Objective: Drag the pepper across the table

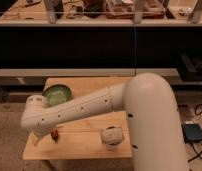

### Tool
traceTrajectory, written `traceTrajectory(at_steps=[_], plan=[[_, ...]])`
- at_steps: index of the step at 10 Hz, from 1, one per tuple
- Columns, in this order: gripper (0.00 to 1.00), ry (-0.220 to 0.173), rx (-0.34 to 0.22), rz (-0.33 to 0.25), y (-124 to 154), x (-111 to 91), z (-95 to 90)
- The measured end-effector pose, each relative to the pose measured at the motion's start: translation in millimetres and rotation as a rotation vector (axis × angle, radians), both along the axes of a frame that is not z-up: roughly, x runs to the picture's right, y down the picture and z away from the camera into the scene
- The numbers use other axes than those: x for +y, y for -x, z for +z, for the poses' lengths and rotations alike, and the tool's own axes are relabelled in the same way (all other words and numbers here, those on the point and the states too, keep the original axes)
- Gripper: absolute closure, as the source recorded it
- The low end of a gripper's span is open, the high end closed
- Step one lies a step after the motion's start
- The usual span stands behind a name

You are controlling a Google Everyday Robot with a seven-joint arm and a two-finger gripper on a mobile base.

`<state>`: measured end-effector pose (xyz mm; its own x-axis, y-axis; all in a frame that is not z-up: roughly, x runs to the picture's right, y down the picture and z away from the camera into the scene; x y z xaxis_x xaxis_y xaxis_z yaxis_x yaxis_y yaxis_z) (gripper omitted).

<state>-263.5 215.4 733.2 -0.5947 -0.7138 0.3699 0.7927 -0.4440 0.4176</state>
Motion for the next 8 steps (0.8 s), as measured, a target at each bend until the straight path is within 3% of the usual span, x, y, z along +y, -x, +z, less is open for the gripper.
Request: traceTrajectory(at_steps=[3, 7, 8], plan=[[0.20, 0.056, 0.022, 0.025, 8.3, 1.7, 28.2], [0.20, 0.058, 0.018, 0.030, 19.6, -23.9, 70.5], [0.20, 0.074, 0.019, 0.019, 19.9, -22.0, 80.1]])
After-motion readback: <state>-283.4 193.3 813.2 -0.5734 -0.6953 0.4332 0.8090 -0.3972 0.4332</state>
